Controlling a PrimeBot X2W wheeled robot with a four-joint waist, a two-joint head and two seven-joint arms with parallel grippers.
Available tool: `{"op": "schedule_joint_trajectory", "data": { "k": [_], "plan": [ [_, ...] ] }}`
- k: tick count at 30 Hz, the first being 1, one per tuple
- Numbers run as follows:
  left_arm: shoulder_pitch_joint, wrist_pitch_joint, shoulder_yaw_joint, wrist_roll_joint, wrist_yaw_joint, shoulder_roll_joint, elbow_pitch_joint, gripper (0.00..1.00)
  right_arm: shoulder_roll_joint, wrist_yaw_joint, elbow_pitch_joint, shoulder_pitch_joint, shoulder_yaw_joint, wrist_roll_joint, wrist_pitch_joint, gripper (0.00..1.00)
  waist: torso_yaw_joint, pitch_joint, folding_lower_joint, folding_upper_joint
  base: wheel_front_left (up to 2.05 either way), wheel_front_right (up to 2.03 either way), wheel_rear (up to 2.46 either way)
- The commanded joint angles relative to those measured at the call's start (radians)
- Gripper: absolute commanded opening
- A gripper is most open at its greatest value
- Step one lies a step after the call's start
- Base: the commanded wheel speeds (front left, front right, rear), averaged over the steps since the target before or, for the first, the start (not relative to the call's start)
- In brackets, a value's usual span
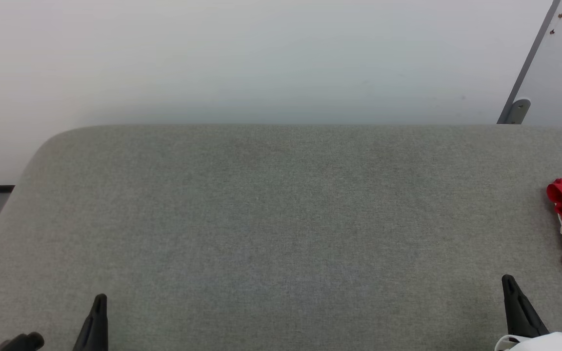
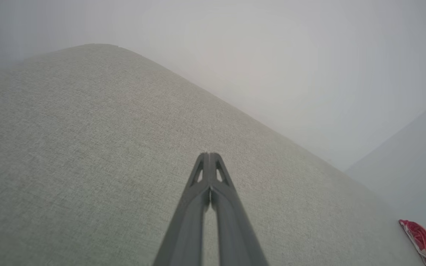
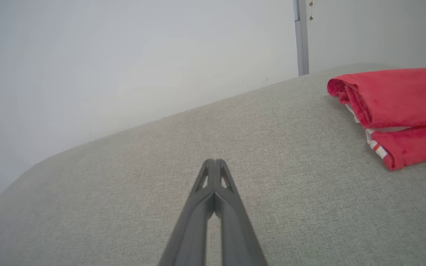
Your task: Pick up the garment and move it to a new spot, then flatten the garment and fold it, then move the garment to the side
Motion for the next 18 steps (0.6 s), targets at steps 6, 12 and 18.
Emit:
{"op": "schedule_joint_trajectory", "data": {
  "k": [6,12,18],
  "plan": [
    [-0.043,0.029,0.013,-0.098,-0.001,-0.011,-0.007,0.00,0.007,0.000,-0.014,-0.038,-0.014,0.133,0.028,0.00,0.000,0.002,0.0000,0.0000,0.00,0.00,0.00],
    [-0.058,0.052,0.017,-0.169,-0.001,-0.028,-0.004,0.00,0.015,0.000,-0.013,-0.048,-0.020,0.227,0.050,0.00,0.000,0.005,0.0000,0.0000,0.00,0.00,0.00],
    [-0.072,0.074,0.020,-0.236,-0.002,-0.043,-0.001,0.00,0.022,-0.001,-0.012,-0.056,-0.025,0.315,0.072,0.00,0.000,0.007,0.0000,0.0000,0.00,0.00,0.00]
  ]
}}
